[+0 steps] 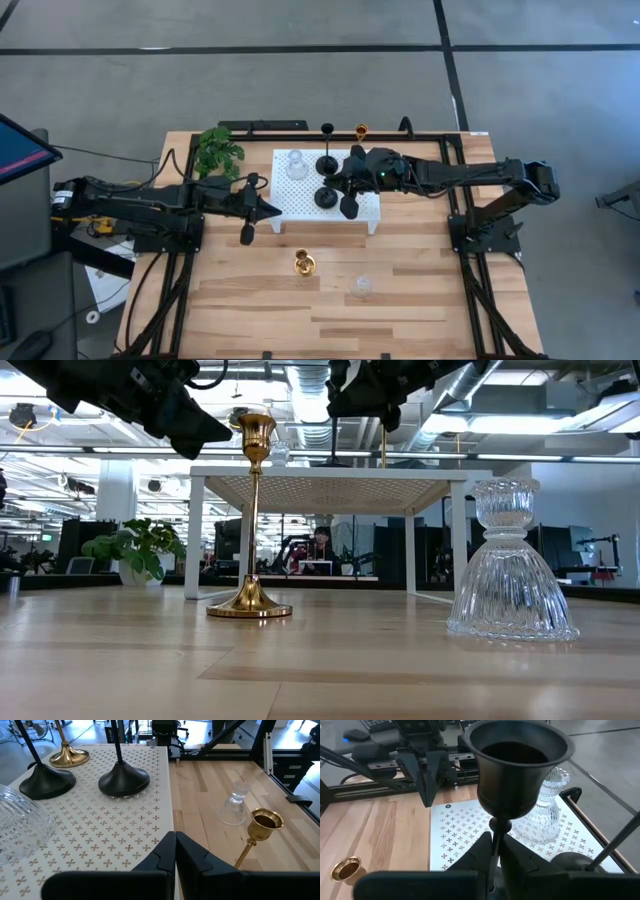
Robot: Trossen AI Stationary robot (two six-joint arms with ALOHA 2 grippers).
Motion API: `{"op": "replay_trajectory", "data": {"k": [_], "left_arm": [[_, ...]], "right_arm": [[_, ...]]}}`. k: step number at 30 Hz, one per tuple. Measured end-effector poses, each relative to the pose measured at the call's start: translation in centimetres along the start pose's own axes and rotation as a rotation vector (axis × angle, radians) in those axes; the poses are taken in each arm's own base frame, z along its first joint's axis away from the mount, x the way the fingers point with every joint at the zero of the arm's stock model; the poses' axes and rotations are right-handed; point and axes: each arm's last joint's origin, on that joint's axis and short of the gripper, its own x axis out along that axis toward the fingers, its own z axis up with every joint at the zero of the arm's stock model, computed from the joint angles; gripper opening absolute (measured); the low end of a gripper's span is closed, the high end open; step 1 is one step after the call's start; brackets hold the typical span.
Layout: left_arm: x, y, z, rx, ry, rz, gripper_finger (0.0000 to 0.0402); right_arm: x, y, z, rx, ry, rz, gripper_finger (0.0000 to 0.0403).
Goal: Pick & Place candle stick holders
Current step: Put the black candle holder aligned with the other black candle holder on the shelf, then adjust the shelf
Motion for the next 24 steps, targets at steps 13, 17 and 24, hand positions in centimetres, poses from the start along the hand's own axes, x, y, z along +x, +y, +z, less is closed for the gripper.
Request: {"op": "replay_trajectory", "data": {"k": [13,17,24], "left_arm": [[0.0,0.0,0.0,0.000,0.000,0.000,0.0010],[0.0,0.0,0.0,0.000,0.000,0.000,0.0010],[0.0,0.0,0.0,0.000,0.000,0.000,0.0010]], "right_arm": [[0.0,0.0,0.1,-0.002,-0.007,-0.004,0.0082],[-0.7,0.0,0.5,-0.004,-0.024,-0.004,0.0095],[-3.1,-0.2,1.1,-0.017,-0.023,-0.005,0.0102]]}}
